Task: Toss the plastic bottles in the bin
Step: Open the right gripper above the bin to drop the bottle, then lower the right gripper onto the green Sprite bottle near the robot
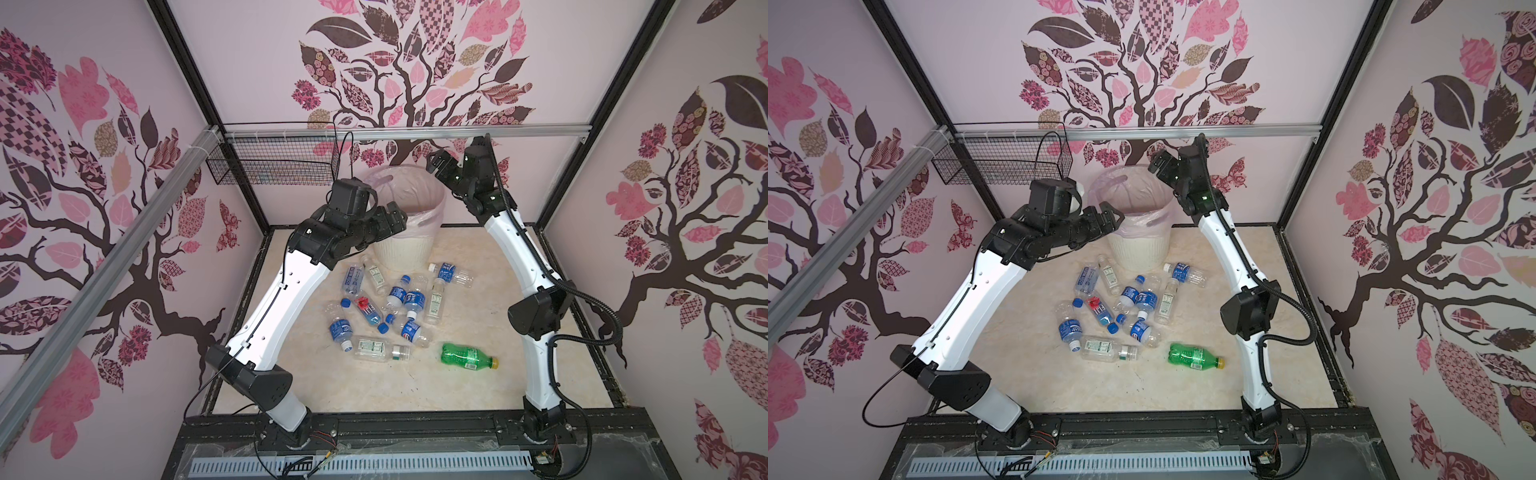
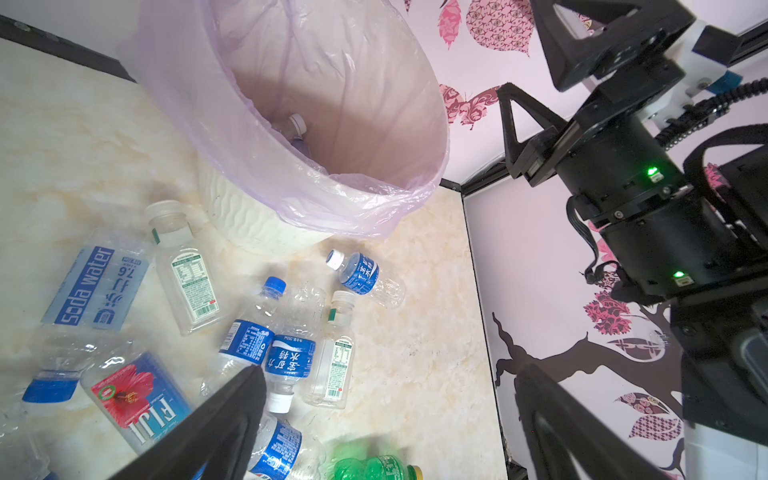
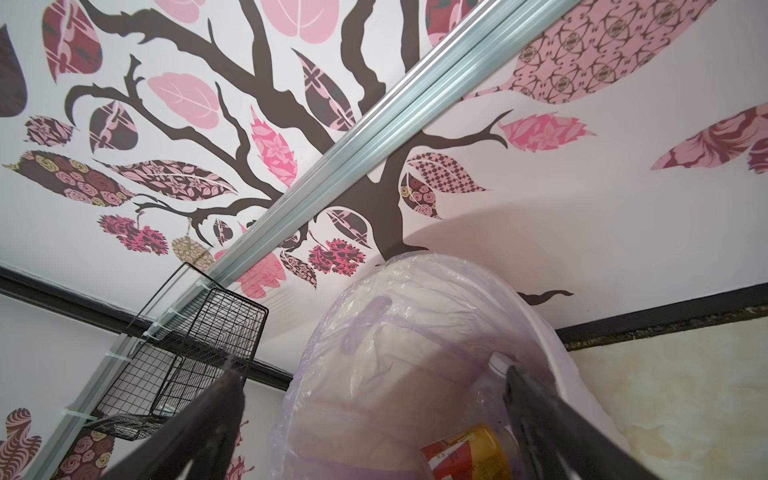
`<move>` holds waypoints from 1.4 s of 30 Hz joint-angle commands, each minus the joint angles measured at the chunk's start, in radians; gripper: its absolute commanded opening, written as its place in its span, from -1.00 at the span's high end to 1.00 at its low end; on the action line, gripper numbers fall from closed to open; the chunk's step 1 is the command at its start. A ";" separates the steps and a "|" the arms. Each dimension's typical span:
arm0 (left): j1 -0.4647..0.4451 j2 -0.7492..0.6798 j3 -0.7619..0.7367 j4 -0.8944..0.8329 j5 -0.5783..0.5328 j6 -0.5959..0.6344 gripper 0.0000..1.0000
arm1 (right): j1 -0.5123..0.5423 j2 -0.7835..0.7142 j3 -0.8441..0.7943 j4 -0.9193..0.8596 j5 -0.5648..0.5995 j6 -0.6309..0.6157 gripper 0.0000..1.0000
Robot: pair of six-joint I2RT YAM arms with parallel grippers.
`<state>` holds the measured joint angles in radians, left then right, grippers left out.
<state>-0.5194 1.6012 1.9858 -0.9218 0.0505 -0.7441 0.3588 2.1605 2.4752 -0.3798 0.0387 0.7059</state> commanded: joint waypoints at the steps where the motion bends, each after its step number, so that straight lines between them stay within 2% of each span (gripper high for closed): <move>1: 0.017 -0.042 -0.038 0.014 -0.014 -0.013 -0.94 | 0.006 -0.117 -0.005 -0.059 -0.010 -0.026 -0.99; 9: 0.025 -0.111 -0.204 0.063 0.026 -0.054 -0.94 | 0.006 -0.237 -0.125 -0.201 0.004 -0.075 -0.99; 14: 0.024 -0.117 -0.284 0.091 0.046 -0.070 -0.94 | -0.001 -0.350 -0.326 -0.221 0.004 -0.096 -0.99; 17: 0.014 -0.110 -0.327 0.092 0.045 -0.092 -0.94 | -0.010 -0.433 -0.502 -0.218 -0.022 -0.074 -1.00; 22: -0.050 -0.079 -0.360 0.092 0.036 -0.086 -0.94 | -0.025 -0.588 -0.814 -0.166 -0.042 -0.069 -0.99; 28: -0.134 -0.054 -0.408 0.131 0.045 -0.140 -0.94 | -0.047 -0.699 -1.047 -0.225 -0.012 -0.083 -0.99; 37: -0.216 -0.035 -0.437 0.138 0.064 -0.177 -0.94 | -0.045 -0.805 -1.347 -0.226 -0.015 -0.023 -0.99; 42: -0.220 -0.057 -0.495 0.172 0.103 -0.201 -0.94 | -0.044 -0.831 -1.415 -0.287 0.045 -0.019 -0.99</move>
<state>-0.7368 1.5627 1.5284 -0.7780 0.1276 -0.9245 0.3126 1.3846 1.0718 -0.6182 0.0326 0.6739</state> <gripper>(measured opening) 0.971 0.996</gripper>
